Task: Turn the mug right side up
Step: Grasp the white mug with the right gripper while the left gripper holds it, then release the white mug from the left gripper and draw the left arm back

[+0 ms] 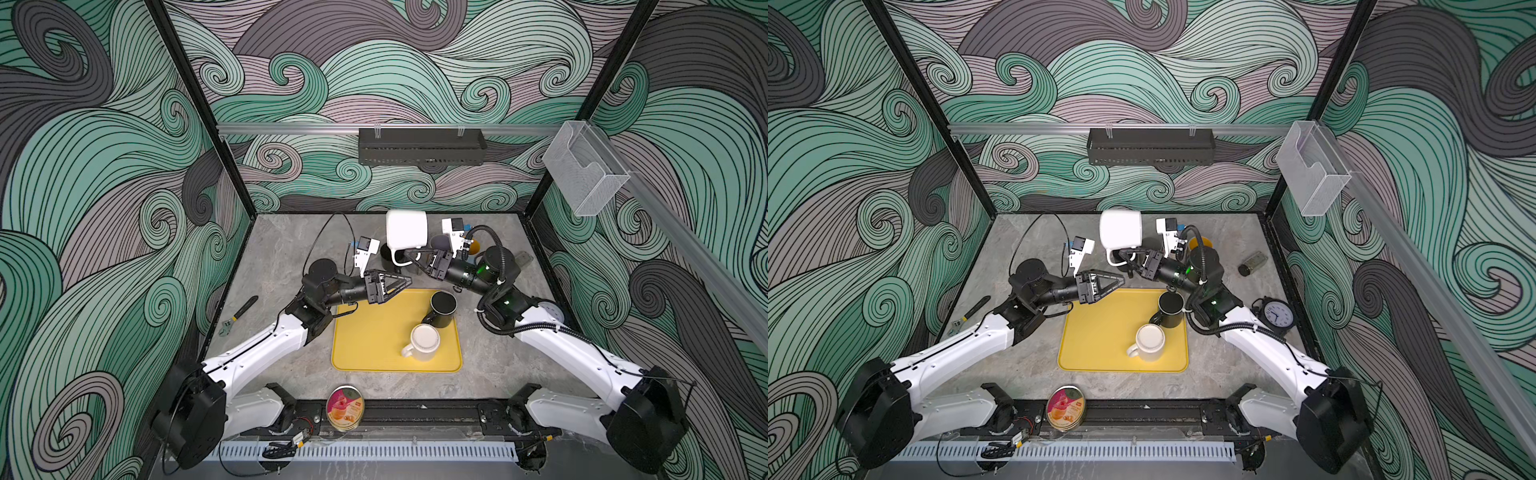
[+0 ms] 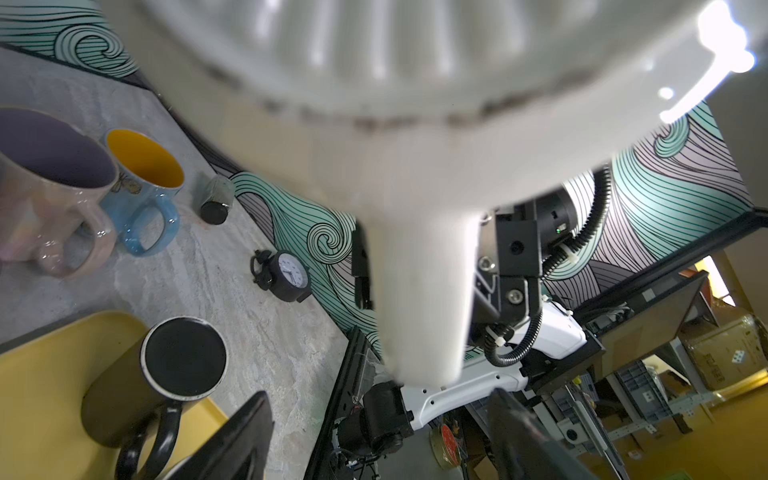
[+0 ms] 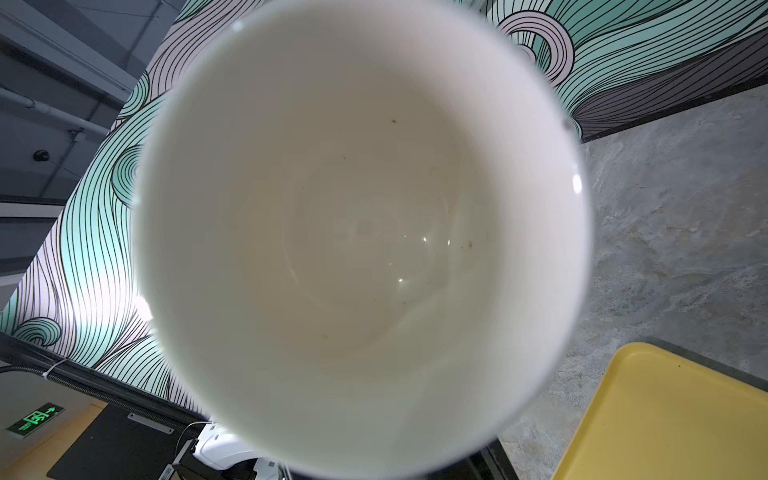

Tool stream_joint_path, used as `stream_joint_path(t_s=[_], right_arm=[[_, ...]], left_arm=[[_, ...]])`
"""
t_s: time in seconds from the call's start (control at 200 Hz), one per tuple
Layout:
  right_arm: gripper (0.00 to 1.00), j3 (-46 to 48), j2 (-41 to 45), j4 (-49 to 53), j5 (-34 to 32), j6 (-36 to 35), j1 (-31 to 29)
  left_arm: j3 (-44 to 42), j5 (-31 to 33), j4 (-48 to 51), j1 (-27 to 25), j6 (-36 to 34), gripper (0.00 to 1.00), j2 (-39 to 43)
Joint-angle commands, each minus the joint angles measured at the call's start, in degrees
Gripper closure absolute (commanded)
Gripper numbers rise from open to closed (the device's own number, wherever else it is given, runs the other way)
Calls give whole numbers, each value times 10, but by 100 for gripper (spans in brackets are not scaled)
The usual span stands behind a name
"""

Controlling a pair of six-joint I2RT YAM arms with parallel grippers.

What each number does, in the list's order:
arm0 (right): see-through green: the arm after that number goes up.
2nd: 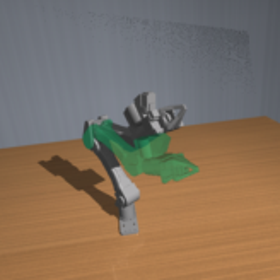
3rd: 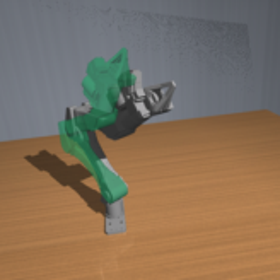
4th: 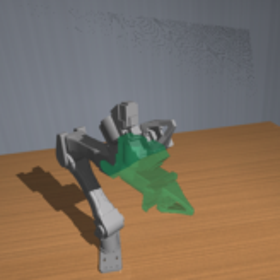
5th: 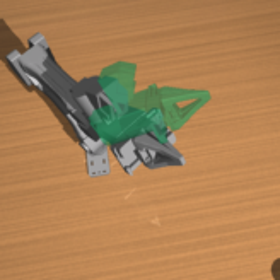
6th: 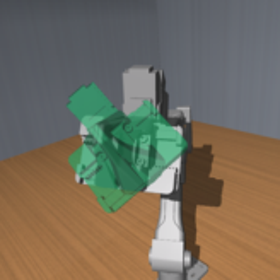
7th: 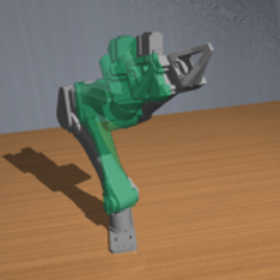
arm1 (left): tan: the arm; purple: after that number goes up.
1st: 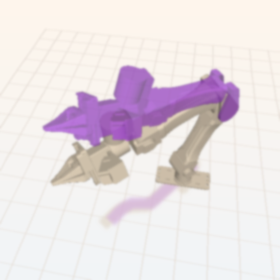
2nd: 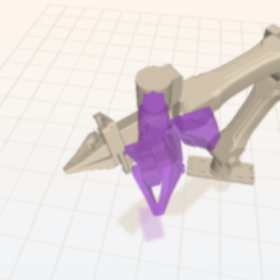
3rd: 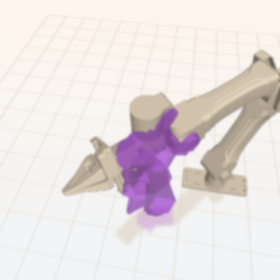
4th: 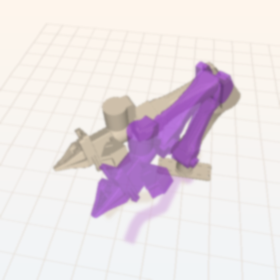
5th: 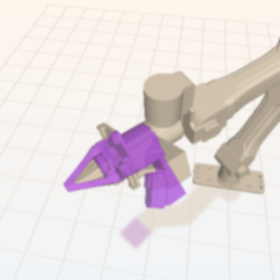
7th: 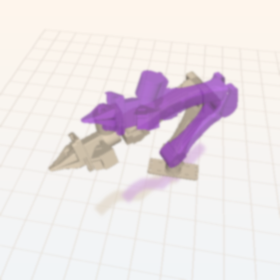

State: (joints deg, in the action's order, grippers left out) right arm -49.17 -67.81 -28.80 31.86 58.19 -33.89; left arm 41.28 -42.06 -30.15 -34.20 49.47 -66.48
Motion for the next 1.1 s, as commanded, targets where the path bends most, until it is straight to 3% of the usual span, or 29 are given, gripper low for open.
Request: stream_joint_path(t_s=[0.0, 0.215, 0.32, 0.49, 0.625, 0.811, 1.096], right_arm=[[100, -28, 27, -42, -15, -18, -1], [100, -27, 34, -6, -37, -46, 0], [100, -28, 56, 77, -103, -91, 0], [100, -58, 76, 244, -224, -160, -4], [100, -76, 67, 311, -318, -194, -16], [100, -94, 31, 320, -353, -238, -42], [100, -250, -104, 489, -413, -316, -105]], left_arm=[[25, 25, 126, 1, -92, 17, 25], [27, 34, 214, -1, -169, 20, 28], [36, 88, 315, -8, -216, 22, 31], [-3, 167, 352, -9, -225, 22, 67], [-20, 239, 381, -9, -211, 22, 92], [-51, 237, 348, -5, -189, 22, 109], [-27, 235, 394, -5, -196, 23, 101]])
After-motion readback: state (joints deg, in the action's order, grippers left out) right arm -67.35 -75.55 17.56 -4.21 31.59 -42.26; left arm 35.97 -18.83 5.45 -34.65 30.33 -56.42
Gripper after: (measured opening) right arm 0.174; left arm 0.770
